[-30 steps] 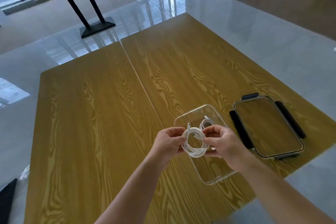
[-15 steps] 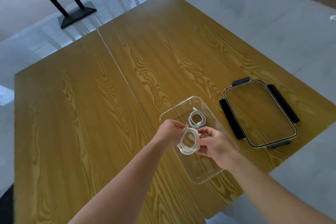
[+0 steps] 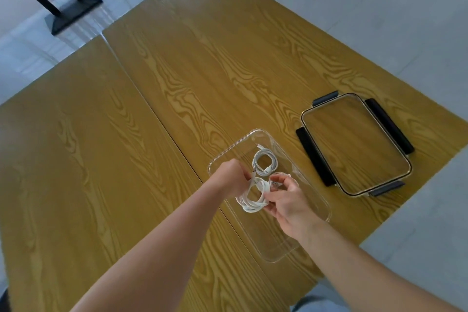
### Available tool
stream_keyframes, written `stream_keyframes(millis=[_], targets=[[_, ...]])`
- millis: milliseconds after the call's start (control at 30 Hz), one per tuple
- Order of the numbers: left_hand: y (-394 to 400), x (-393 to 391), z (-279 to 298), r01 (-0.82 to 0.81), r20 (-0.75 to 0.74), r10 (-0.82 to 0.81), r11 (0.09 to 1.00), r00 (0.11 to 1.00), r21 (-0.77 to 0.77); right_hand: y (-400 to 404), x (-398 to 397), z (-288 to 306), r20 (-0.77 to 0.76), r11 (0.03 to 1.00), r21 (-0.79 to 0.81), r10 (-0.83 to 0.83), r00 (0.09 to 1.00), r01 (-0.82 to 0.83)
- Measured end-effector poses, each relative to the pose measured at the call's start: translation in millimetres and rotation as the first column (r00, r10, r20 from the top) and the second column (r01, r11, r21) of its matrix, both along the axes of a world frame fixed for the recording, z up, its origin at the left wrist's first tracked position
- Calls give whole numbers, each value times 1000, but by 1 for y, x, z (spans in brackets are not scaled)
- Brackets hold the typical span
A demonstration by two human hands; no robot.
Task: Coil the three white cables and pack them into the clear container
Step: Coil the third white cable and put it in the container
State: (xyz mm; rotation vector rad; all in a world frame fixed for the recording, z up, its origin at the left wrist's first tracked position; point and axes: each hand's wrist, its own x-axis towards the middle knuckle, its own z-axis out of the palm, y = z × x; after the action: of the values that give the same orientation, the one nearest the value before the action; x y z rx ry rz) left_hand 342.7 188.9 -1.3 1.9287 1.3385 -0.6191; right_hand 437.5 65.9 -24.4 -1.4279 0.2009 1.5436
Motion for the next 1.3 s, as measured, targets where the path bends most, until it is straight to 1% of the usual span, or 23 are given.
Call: stream_keyframes(millis=[100,200,333,500,633,733,867,1100,1300], targets=[[6,3,-4,92,-74,-92,996,993,-5,2,-5,-7,51,998,-48,35,998,-33],[13,6,-6,188,-143,-194,981,971,-52,2,-9,-16,89,993,-93,75,993,-67],[21,10,-13,244,-171,-263,962,950,-124,3,-13,-22,180,982,-135,153,972,-129],[24,11,-22,289,-185,-306,951,934,-113,2,-12,-23,251,968,-165,229,940,-192],[22,13,-27,337,-185,-341,940,922,-52,2,-13,-23,359,941,-219,323,876,-257],[21,14,-30,352,-186,-351,936,918,-32,3,-14,-19,401,923,-255,372,837,-287],[21,12,-35,375,-199,-367,927,909,2,1,-11,-13,381,901,-271,424,822,-339],[19,13,-33,420,-204,-413,907,888,-7,-5,-8,-1,343,872,-270,484,805,-409],[17,14,-27,451,-197,-443,893,874,-10,-9,-6,5,283,879,-238,469,837,-412]])
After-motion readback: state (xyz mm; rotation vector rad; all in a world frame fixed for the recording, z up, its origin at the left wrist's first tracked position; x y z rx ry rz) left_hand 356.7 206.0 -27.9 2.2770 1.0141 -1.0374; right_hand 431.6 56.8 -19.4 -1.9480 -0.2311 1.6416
